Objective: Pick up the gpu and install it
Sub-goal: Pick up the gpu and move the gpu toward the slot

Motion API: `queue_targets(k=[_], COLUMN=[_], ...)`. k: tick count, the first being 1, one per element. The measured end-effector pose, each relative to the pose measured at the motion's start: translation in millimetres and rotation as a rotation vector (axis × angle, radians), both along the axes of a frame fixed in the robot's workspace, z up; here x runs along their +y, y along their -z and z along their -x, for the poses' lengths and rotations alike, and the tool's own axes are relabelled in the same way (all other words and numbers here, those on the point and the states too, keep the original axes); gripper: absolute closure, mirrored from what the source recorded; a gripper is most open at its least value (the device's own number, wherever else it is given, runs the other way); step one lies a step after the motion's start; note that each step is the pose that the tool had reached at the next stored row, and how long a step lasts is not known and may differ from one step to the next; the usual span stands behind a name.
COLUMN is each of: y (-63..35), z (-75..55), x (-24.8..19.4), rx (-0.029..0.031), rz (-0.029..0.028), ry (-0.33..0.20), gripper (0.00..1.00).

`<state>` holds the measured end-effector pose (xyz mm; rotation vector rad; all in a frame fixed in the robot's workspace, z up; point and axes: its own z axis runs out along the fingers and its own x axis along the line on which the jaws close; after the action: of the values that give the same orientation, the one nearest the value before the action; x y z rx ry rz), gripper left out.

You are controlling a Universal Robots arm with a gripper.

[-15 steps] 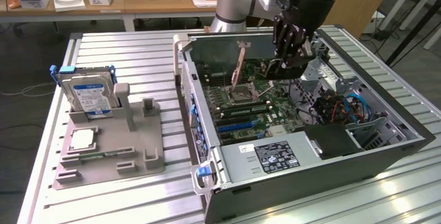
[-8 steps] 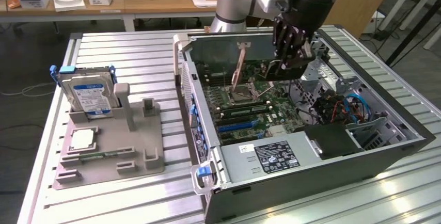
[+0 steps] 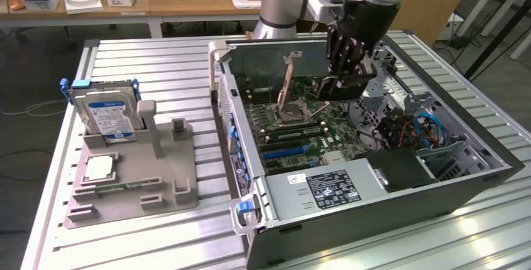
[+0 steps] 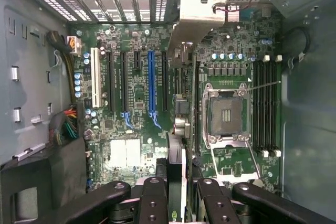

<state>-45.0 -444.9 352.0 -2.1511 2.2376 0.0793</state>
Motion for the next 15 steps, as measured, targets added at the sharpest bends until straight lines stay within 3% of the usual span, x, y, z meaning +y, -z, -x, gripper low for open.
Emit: queue_targets(k=[5, 9, 15], y=[2.0, 2.2, 2.6], z=[3.5, 4.6, 11.5], x=[-0.2, -4.2, -6.8], rx=[0.0000, 0.0000, 0.0000], rz=[0.0003, 0.0001, 0.0001], ry=[0.000, 0.000, 0.000], gripper=[0.73, 0.73, 0.73])
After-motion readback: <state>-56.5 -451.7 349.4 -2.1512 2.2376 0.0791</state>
